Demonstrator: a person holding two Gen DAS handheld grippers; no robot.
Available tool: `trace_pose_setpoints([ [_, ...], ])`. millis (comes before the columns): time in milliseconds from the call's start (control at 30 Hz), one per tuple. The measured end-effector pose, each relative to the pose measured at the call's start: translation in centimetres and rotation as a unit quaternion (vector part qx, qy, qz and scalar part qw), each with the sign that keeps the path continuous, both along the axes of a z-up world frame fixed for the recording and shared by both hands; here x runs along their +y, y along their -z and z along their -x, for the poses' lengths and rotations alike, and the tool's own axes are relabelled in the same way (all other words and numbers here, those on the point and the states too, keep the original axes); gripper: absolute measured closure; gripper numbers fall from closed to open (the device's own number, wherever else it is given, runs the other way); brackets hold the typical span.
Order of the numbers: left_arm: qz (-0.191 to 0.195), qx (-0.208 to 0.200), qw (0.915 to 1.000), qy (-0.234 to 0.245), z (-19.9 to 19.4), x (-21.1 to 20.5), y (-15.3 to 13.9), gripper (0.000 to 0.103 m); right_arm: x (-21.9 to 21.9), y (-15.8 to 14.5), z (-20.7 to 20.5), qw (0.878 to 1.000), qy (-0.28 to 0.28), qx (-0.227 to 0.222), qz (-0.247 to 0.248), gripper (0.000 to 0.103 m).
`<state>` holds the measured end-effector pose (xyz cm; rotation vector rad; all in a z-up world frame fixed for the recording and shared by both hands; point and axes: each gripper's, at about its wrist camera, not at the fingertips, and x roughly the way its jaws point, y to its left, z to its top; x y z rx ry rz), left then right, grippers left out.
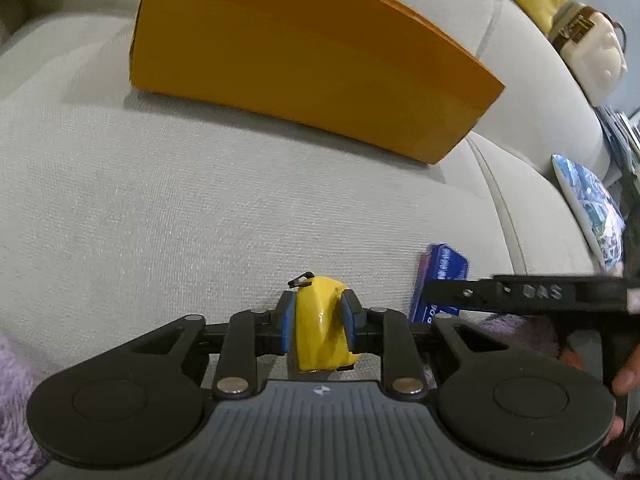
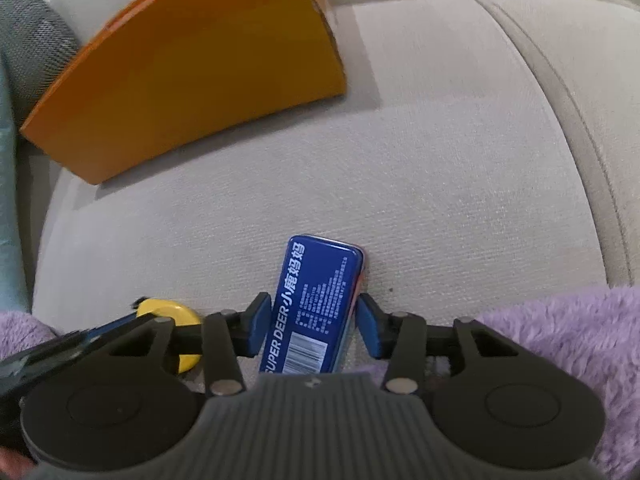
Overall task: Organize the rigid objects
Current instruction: 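Grasp the blue tin with the right gripper while the left grasps the yellow tape measure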
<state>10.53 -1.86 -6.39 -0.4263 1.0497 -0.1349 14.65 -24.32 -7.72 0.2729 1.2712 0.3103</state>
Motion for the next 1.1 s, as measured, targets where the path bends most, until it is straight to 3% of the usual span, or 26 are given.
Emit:
trace_pose_setpoints([
  [233,0.033,0.033,0.9988,-0.013,-0.1,0.6,1.0,0.063,2.8,0.1,0.5,0.999,-0.052,-0.011,-0.005,0.054],
  [333,0.053,0.044,0.9974,-0.022,0.0,1.0,1.5,0.063,3.5,0.3,0.6,0.998,-0.064,-0.016,-0.011,0.046],
  [433,0.065,0.045,0.9964,-0.029,0.0,1.4,1.6,0.065,2.3,0.4,0.5,0.998,-0.052,0.004,-0.036,0.042],
  [467,0.064,0.044,0.9966,-0.029,0.1,1.3,1.6,0.066,1.5,0.6,0.7,0.998,-0.039,0.012,-0.046,0.046],
  [567,0.047,0.029,0.9982,-0.022,0.3,0.9,1.1,0.070,0.8,0.4,0.8,0.999,-0.015,0.029,-0.030,0.075],
  [633,0.030,0.010,0.9994,-0.010,0.4,0.3,0.5,0.075,1.0,0.7,0.6,0.999,-0.019,0.030,-0.031,0.071],
  [767,0.001,-0.015,0.9995,0.027,0.6,-1.0,-0.2,0.077,1.6,0.7,0.8,0.998,-0.049,0.024,-0.018,0.052],
  [867,-0.016,-0.026,0.9988,0.039,0.7,-1.8,-0.4,0.077,1.6,0.5,1.1,0.998,-0.050,0.020,-0.023,0.058],
  [1000,-0.047,-0.037,0.9973,0.042,0.8,-2.3,-1.0,0.077,0.8,-0.8,2.2,0.998,-0.029,0.004,-0.050,0.082],
  [1100,-0.079,-0.045,0.9950,0.041,1.0,-2.6,-1.6,0.077,0.9,-1.9,3.1,0.996,-0.044,-0.016,-0.076,0.087],
])
